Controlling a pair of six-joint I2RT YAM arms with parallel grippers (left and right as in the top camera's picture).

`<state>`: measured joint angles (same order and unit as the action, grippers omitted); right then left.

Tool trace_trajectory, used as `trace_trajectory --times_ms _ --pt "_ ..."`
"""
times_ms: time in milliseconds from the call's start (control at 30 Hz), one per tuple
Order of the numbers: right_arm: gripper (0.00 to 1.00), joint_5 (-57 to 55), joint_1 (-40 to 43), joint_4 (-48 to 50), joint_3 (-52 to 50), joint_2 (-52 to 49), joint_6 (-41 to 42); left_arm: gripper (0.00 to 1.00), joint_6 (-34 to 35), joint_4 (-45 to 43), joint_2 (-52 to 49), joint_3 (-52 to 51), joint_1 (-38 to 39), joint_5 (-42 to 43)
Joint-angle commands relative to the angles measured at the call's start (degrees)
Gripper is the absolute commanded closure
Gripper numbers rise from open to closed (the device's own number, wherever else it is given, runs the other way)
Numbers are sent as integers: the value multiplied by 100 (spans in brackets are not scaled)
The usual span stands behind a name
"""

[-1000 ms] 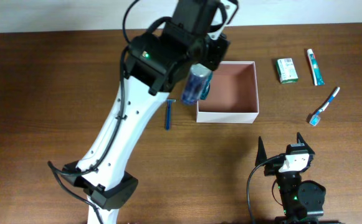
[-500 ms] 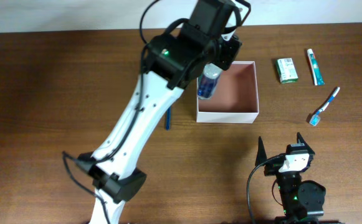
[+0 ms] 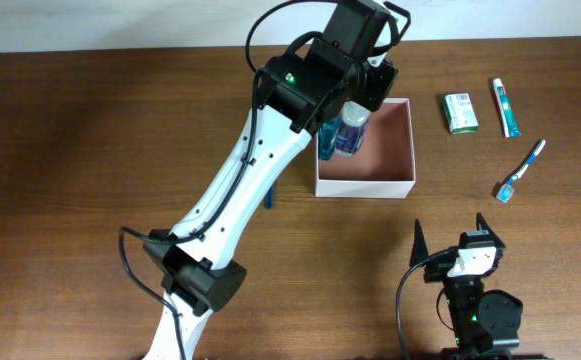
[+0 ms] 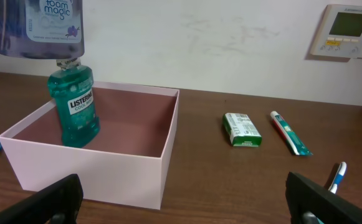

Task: Pack container
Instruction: 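Lower the soap bottle into the box beside the mouthwash and open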

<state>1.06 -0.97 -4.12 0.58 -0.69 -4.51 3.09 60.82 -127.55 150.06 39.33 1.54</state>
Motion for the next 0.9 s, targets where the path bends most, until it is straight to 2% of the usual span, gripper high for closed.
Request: trace_trajectory --times_ms 0,867 --pt "1 -26 -52 -35 -26 37 4 76 81 -166 -127 192 4 87" --pt "1 -26 -52 -35 -26 37 4 75 76 -782 -857 190 -11 66"
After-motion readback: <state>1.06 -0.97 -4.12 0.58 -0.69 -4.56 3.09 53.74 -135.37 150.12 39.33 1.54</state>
